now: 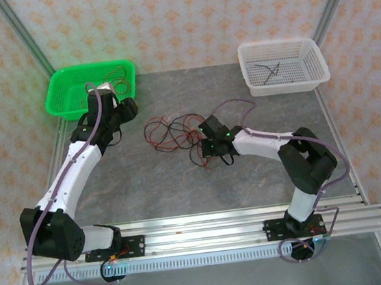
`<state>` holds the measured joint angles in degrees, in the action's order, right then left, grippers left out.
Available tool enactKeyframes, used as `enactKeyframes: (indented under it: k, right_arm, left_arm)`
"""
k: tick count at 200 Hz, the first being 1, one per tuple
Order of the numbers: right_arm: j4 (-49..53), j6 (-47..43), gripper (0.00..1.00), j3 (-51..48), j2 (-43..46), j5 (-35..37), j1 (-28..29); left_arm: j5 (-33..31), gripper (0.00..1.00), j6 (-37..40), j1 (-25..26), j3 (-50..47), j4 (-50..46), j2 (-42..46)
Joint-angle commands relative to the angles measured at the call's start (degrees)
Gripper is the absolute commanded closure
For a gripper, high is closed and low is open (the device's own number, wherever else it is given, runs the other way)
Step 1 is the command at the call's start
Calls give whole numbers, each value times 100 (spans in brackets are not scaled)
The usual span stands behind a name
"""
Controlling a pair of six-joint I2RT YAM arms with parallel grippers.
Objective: Untangle the cables
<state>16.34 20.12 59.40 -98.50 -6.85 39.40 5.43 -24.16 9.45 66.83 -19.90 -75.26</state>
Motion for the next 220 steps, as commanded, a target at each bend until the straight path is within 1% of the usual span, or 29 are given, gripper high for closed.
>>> enactKeyframes:
  k: [1, 18, 62, 107, 125, 142, 174, 203, 220]
  right_arm:
    - [88, -59, 100, 178, 415, 42, 26]
    - [47, -141, 100, 178, 729, -160, 33]
    - [-356, -412, 100, 186, 1310, -1085, -21]
    - [-1099, -227, 100, 14, 1562, -1942, -258]
    - [-1464, -128, 100, -105, 1718, -2327, -343]
    - [-1702, -95, 100, -156, 1851, -2622, -427]
    - [-1994, -69, 100, -174, 2117, -2912, -562]
    - [-2221, 33, 100, -178, 2322, -2911, -665]
    - [-2432, 156, 100, -226, 2410, -2885, -712]
  left_arm:
    - [-192, 39, -9, 170, -91, 48, 318]
    - [-143, 39, 9, 350, -196, 110, 459]
    - [44, 39, 117, 884, -545, 452, 600]
    - [82, 41, 313, 1716, -805, 959, 513]
    - [9, 42, 383, 1961, -909, 1162, 498]
    - [-24, 42, 449, 2091, -1040, 1365, 469]
    - [37, 44, 531, 2217, -1285, 1697, 402]
    - [292, 44, 550, 2352, -1619, 2116, 523]
    - [308, 44, 638, 2497, -1778, 2296, 621]
